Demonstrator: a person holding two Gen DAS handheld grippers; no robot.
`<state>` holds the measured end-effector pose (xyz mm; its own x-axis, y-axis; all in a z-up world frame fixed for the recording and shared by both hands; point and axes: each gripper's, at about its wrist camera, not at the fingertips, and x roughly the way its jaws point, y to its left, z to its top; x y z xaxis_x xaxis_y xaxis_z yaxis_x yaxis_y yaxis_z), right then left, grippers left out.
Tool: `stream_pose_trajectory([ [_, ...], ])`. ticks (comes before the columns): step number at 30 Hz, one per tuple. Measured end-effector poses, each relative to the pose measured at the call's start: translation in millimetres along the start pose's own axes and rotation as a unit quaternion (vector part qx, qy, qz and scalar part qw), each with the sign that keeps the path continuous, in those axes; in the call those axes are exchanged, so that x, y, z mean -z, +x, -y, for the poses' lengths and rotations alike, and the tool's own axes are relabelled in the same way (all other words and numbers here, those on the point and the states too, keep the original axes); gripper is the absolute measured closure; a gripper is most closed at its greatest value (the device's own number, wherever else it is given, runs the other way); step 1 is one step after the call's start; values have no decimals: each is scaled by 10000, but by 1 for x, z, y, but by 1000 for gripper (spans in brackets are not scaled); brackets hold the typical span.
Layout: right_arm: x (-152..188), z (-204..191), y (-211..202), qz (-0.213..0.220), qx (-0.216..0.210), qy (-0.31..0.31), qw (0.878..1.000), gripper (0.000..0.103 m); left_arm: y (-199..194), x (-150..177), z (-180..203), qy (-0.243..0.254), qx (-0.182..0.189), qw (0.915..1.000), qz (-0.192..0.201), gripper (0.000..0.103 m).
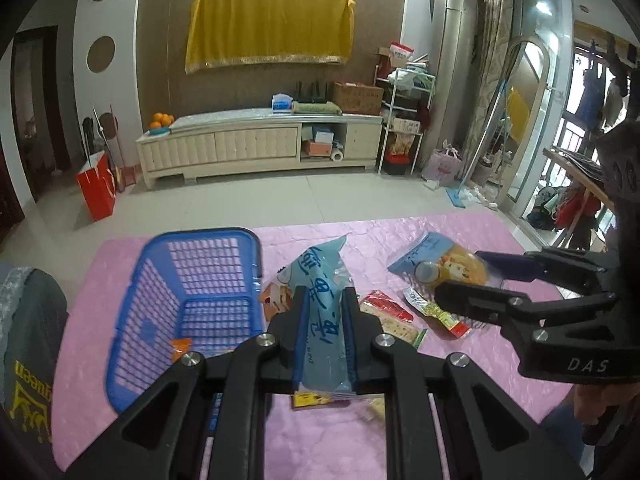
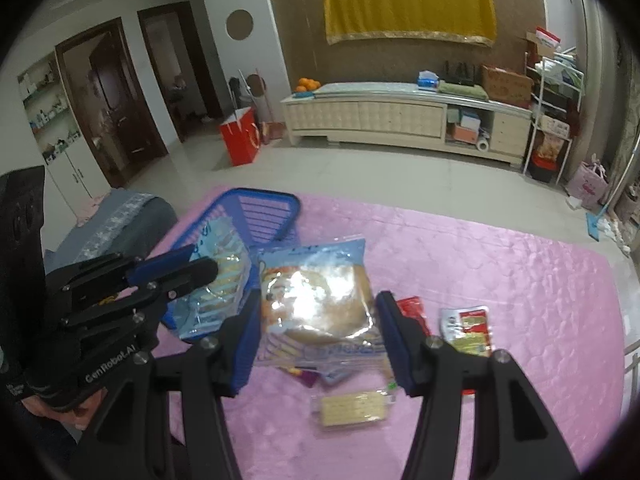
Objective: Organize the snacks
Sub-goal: 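Carry both packets over the basket and open both grippers to drop them inside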
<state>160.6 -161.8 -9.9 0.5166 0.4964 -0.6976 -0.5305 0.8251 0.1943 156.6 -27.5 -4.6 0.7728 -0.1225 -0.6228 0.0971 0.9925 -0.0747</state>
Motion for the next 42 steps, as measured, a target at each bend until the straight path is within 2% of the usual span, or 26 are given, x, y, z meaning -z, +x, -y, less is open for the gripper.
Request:
stream_pose_trajectory([
  [9, -7, -51, 19, -36, -262, -33, 9996, 42, -33, 6, -47, 161, -30, 9998, 68, 89],
  [17, -13, -85, 47, -125, -312, -159, 9993, 42, -29, 12, -90, 163, -118, 9997, -111, 89],
  [28, -8, -98, 82, -463, -323, -136, 9983, 42, 11, 31, -132, 42, -139, 9985, -520, 89],
  [34, -4, -100, 93, -608, -208, -167, 9978, 42, 22, 34, -141, 33, -7, 9989, -460, 89],
  [40, -5, -103, 87, -556, -205, -153, 9981, 43, 18, 29, -148, -75, -78, 9993, -347, 88],
  [42, -8, -106, 84, -507, -215, -189, 9983, 43, 14, 29, -151, -81, -90, 9994, -328, 83],
])
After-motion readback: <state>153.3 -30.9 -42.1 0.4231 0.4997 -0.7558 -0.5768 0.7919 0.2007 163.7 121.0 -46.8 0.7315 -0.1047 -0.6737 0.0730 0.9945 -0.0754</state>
